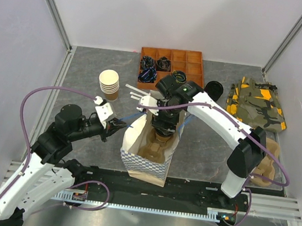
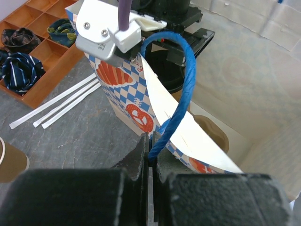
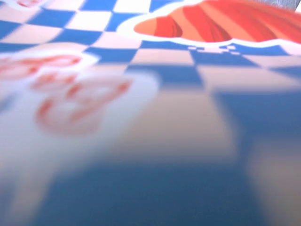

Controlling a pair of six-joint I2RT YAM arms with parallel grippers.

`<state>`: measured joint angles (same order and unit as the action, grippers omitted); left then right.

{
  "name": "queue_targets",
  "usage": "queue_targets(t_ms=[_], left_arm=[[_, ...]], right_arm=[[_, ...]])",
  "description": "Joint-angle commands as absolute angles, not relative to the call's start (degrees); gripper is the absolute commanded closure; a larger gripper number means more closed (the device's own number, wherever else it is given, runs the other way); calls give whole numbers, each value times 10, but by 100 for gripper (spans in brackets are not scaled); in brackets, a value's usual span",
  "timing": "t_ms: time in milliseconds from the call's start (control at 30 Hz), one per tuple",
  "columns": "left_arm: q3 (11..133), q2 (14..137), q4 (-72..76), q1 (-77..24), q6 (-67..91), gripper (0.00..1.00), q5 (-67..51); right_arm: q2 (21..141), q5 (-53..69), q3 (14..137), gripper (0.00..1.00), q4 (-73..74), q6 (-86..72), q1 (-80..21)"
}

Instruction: Pack the takeout coffee

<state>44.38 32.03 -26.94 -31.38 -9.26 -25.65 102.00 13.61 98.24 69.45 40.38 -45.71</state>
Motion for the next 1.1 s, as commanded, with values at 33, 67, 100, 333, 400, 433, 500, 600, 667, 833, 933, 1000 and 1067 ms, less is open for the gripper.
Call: queue_targets(t_ms=[33, 67, 100, 333, 400, 433, 500, 600, 667, 833, 933, 1000, 1067], left_arm=[[445, 323, -271, -317, -119, 98, -258], [446, 326, -272, -317, -120, 98, -257], [447, 327, -273, -317, -122, 98, -256], [454, 337, -279, -317, -127, 98, -255], [459, 340, -280, -317, -125, 98, -251], [460, 341, -282, -317, -125, 98, -248], [464, 342, -287, -317, -125, 98, -246], [467, 343, -292, -317, -125, 98, -242], [468, 344, -294, -317, -126, 98, -239], [482, 352, -298, -317, -122, 98, -237], [483, 353, -296, -317, -121, 98, -240], [486, 354, -296, -317, -123, 98, -243], [486, 354, -296, -317, -126, 98, -243]], right_arm=[[997, 120, 947, 93, 647, 373, -461], [999, 122, 948, 92, 650, 374, -462], [1002, 122, 947, 92, 652, 374, -462], [1005, 120, 935, 92, 665, 391, -459], [1005, 120, 935, 92, 669, 397, -457], [1005, 119, 933, 92, 671, 399, -457], [1002, 116, 924, 92, 672, 403, -457], [1005, 110, 905, 92, 663, 406, -456], [1008, 100, 892, 91, 659, 407, -457], [1002, 94, 877, 90, 650, 415, -457], [1003, 92, 875, 87, 650, 416, -457], [1005, 91, 879, 81, 650, 415, -456], [1005, 91, 886, 71, 648, 413, -457]])
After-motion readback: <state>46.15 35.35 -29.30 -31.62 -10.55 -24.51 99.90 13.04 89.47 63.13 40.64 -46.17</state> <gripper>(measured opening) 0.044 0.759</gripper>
